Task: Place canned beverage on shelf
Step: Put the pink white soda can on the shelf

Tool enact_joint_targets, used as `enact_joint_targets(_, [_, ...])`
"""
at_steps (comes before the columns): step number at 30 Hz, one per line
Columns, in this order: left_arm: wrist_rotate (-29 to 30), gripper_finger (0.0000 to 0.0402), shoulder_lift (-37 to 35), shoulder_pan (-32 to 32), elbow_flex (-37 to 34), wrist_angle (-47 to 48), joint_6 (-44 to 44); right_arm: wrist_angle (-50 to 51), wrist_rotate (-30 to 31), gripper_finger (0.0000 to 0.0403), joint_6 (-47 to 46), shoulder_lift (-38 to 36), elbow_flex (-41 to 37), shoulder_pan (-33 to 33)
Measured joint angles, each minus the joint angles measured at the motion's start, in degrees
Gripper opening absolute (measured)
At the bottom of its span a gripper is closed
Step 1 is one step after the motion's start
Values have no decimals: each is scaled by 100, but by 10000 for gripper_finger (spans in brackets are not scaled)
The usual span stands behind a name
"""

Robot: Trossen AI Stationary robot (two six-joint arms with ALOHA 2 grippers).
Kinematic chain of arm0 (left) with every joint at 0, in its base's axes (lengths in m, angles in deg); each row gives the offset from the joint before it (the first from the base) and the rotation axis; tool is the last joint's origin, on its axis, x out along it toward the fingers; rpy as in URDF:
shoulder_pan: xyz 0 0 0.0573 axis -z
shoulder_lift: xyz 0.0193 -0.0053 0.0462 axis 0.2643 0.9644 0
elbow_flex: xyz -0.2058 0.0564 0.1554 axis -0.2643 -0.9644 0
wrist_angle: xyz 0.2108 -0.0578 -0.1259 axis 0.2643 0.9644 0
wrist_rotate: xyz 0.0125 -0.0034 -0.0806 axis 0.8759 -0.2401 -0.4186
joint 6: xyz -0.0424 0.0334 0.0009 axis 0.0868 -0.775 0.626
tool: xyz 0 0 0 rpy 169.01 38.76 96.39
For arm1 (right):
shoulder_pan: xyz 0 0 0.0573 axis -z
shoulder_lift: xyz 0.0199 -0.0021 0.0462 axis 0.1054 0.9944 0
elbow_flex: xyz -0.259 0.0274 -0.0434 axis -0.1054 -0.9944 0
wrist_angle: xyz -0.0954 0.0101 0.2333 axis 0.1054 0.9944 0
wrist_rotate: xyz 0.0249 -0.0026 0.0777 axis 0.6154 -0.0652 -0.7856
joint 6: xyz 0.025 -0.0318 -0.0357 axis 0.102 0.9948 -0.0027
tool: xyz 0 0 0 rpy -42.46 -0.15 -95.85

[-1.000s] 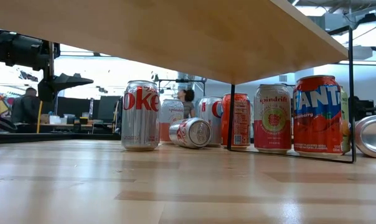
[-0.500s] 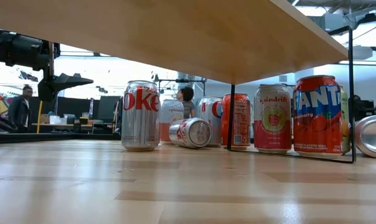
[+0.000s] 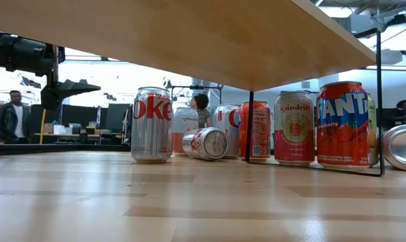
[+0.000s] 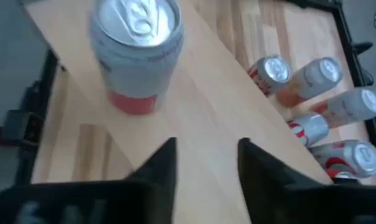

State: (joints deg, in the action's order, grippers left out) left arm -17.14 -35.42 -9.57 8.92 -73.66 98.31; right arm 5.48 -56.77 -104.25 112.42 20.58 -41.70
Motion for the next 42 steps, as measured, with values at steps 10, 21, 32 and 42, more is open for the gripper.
enact_joint_targets(10, [0, 351, 0, -2, 0, 0, 20, -1958, 13, 11, -59, 0, -1277, 136])
enact_joint_targets(21, [0, 351, 0, -2, 0, 0, 101, -3085, 0, 1, 221, 101, -1551, 243])
enact_joint_targets(32, [1, 351, -1, -1, 0, 0, 101, -3802, -594, 0, 523, 144, -1549, 437])
enact_joint_targets(42, [-1, 351, -2, -2, 0, -2, 140, -3948, -222, 0, 485, 128, -1549, 410])
